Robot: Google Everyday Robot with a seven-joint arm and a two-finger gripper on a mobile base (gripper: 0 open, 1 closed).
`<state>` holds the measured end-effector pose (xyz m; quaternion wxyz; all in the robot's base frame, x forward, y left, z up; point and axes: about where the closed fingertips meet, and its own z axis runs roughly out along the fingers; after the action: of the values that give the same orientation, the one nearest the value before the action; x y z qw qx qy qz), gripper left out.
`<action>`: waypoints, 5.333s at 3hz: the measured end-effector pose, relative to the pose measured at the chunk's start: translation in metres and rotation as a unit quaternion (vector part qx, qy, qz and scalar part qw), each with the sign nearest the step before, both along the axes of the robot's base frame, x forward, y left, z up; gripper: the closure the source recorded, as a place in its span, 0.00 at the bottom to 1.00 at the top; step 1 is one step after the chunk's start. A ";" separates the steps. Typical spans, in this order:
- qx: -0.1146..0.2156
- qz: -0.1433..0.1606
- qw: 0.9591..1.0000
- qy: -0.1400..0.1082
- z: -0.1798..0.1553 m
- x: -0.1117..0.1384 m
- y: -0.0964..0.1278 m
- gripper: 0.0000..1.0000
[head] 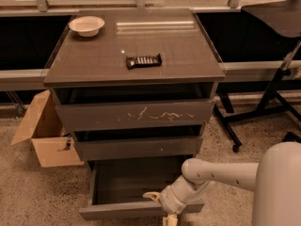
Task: Close bottom drawer
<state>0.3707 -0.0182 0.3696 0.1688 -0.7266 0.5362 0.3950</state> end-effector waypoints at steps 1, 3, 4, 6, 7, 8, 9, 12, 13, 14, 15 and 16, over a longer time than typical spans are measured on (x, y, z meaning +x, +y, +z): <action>0.023 0.002 1.000 0.007 -0.026 -0.008 0.004 0.00; 0.030 0.007 0.999 0.020 -0.041 -0.014 0.007 0.00; 0.019 0.014 0.999 0.036 -0.072 -0.021 0.004 0.16; -0.021 0.000 0.997 0.070 -0.140 -0.024 -0.003 0.70; -0.021 0.000 0.997 0.071 -0.141 -0.024 -0.003 0.94; -0.024 -0.004 0.997 0.070 -0.143 -0.024 -0.004 1.00; -0.030 -0.011 0.997 0.070 -0.146 -0.022 -0.007 1.00; -0.096 -0.115 0.988 0.043 -0.176 0.019 -0.076 1.00; -0.102 -0.122 0.987 0.028 -0.183 0.045 -0.087 0.97; -0.102 -0.127 0.987 0.017 -0.184 0.060 -0.092 0.74; -0.102 -0.127 0.987 0.017 -0.184 0.060 -0.092 0.50; -0.102 -0.127 0.987 0.017 -0.184 0.060 -0.092 0.28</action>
Offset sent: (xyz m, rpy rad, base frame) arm -0.0073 0.0038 -0.0246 0.0441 0.0128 0.0030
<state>0.4311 -0.1102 0.1854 0.1335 -0.6594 0.6643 0.3256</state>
